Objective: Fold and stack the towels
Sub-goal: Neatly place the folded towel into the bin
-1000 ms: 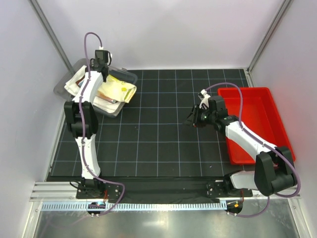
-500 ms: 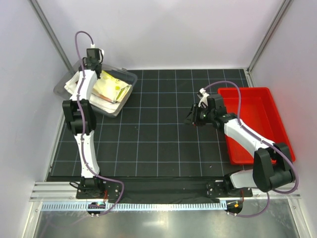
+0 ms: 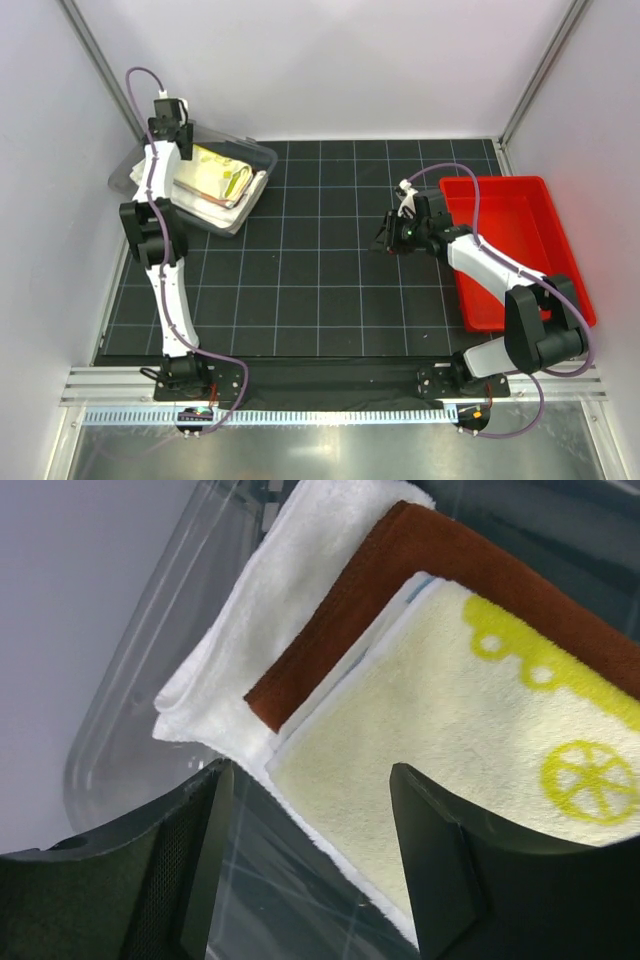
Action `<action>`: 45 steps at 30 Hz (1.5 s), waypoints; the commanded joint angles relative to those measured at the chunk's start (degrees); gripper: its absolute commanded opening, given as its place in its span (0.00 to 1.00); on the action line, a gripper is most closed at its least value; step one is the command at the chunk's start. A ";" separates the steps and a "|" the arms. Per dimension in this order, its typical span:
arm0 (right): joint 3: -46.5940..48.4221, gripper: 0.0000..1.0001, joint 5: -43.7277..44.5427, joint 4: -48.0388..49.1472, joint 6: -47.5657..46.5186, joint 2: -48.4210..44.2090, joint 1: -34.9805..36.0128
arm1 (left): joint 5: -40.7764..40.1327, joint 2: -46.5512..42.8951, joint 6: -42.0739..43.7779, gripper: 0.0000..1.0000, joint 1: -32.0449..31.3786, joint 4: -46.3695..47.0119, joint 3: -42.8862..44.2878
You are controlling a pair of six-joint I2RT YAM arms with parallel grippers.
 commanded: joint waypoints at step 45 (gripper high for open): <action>4.63 1.00 -0.63 -7.40 4.04 -15.39 -0.34 | 32.68 -44.11 -29.18 0.99 -23.91 2.42 -41.44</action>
